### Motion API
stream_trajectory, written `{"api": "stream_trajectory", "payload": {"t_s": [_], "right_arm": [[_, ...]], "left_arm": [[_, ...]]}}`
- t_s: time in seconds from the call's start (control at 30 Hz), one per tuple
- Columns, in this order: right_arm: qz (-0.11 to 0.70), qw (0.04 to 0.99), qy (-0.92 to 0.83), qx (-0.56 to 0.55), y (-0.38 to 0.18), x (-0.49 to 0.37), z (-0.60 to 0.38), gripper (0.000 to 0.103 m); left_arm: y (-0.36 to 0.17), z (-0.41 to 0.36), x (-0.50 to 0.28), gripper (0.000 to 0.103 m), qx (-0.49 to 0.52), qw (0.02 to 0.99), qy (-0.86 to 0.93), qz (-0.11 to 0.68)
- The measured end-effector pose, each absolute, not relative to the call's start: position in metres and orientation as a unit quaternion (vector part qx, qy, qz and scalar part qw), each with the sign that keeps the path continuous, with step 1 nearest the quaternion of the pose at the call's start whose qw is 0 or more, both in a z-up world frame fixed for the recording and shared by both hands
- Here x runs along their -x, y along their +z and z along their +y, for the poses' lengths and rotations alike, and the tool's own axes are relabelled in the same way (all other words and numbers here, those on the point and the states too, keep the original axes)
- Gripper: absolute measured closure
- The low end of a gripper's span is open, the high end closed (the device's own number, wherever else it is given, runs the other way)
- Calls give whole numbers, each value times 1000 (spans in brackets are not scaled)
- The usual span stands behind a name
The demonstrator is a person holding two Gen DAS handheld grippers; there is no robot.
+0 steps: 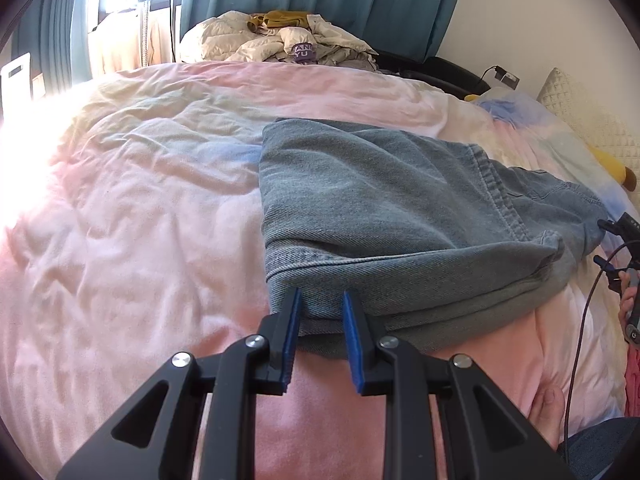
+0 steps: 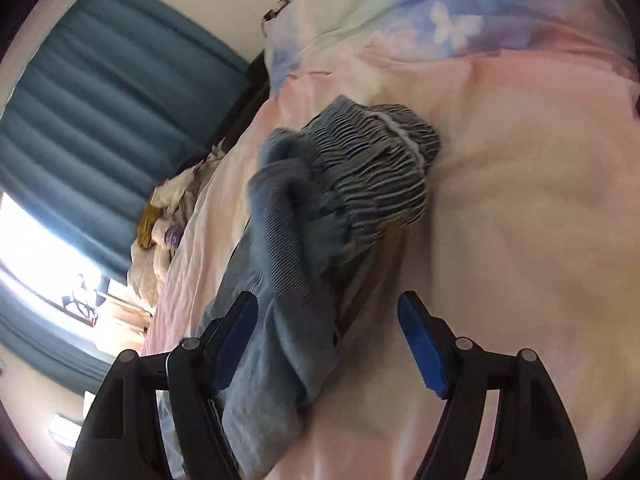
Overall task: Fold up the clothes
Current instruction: 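Grasp the jeans waistband with the right tool and lift it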
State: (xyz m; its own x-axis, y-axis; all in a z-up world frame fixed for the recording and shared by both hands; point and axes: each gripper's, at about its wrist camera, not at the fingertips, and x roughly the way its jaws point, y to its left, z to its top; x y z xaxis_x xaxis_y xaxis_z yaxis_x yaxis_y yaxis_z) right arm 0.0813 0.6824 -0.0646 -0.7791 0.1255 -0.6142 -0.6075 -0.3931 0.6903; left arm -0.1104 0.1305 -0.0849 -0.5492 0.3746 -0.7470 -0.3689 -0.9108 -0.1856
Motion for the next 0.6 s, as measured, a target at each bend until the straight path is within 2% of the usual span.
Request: {"api": "stream_trajectory", "payload": {"t_s": [0.13, 0.3, 0.37, 0.43, 0.5, 0.6], "right_arm": [[560, 159, 779, 233, -89, -56, 702, 29], [536, 186, 785, 250, -102, -28, 718, 29], [537, 178, 785, 252, -108, -19, 726, 32], [512, 180, 799, 259, -103, -8, 726, 48], [474, 186, 819, 266, -87, 4, 717, 80], [394, 212, 853, 267, -45, 21, 690, 90]], "left_arm": [[-86, 132, 112, 81, 418, 206, 885, -6], [-88, 134, 116, 81, 416, 202, 886, -11], [-89, 136, 118, 81, 418, 201, 886, -10], [-89, 137, 118, 81, 418, 202, 886, -7], [-89, 138, 118, 81, 419, 201, 885, -3], [-91, 142, 120, 81, 425, 198, 883, 12]]}}
